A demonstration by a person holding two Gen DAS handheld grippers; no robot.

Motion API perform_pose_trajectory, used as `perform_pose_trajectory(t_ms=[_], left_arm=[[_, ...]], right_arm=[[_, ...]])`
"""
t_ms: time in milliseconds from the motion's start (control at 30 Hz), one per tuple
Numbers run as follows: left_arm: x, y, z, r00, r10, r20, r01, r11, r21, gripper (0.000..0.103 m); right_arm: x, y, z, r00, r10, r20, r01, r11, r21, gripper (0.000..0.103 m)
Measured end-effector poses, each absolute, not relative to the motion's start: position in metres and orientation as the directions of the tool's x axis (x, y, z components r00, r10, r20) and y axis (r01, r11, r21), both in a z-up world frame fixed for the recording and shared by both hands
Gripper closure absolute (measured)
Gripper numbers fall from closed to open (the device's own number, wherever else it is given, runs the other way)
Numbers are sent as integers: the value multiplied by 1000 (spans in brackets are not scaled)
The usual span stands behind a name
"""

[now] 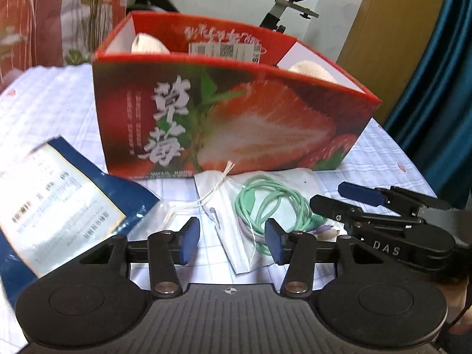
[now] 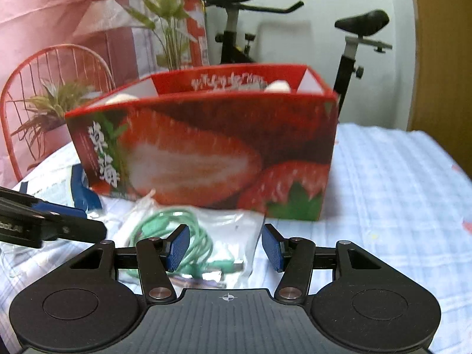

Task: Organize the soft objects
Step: 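Move both open grippers down to the clear bag with green cable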

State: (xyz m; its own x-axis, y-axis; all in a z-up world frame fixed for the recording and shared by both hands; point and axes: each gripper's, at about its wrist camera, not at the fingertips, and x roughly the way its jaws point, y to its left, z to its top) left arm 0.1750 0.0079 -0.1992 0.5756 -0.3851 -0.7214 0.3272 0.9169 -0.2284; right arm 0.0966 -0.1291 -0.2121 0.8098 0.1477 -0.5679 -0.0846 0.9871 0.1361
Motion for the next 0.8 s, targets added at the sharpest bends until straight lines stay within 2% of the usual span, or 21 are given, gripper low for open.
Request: perform_pose_trajectory(t_ms=[167,500,567,667,800], left_arm=[[183,4,-209,569,-396,-720,320,914,-250,52],[206,-6,-222,572,-421,-704,300,906,-299,52],[207,-10,-222,573,-419,-704,310,906,-288,63],[202,-14,-223,551,-464,-694,328,885,-331,69],[190,-25,-224,543,-477,-691,347,877,-333,71]], right_arm=[[100,-128,-224,791,143,-595,-67,987,148,49],[101,-140,-230,797,166,-580,-40,974,223,44],[102,-142,-231,793,185,-580,-51,970,238,42],[102,-147,-232,789,210,-577,-57,960,273,41],[101,-153,-232,787,239,-568,-58,947,317,41]])
